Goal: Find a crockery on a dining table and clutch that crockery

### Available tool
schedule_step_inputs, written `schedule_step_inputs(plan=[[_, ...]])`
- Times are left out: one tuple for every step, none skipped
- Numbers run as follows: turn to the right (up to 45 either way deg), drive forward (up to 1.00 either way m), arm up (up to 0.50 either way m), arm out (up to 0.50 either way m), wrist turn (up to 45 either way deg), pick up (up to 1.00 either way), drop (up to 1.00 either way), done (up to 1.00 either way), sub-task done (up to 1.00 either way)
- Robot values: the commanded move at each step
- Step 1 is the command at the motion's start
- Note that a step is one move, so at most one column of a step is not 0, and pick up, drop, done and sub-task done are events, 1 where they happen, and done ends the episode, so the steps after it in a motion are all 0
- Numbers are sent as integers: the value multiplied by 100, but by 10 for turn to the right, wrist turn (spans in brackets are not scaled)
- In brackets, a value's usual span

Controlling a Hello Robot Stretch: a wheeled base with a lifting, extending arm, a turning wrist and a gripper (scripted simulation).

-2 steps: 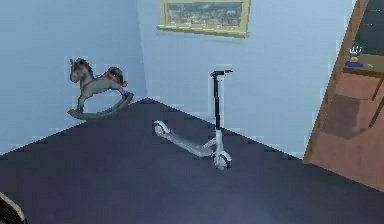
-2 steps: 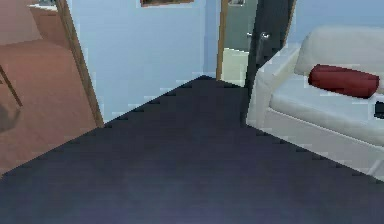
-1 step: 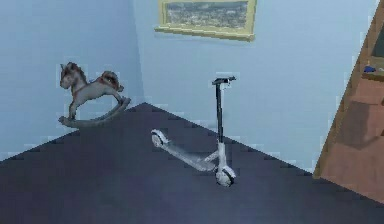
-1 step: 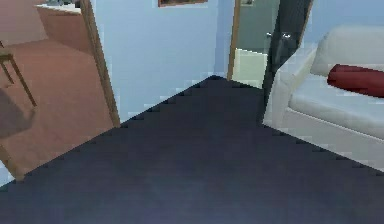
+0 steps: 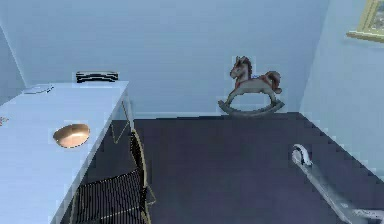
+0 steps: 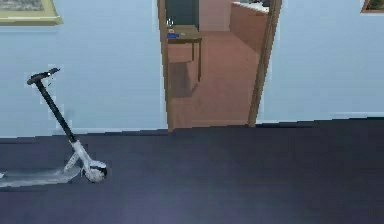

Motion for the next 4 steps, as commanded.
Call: schedule_step_inputs(plan=[[-90, 0, 0, 0, 0, 0, 0, 0, 0], [0, 45, 0, 0, 0, 0, 0, 0, 0], [-450, 0, 0, 0, 0, 0, 0, 0, 0], [-450, 0, 0, 0, 0, 0, 0, 0, 0]])
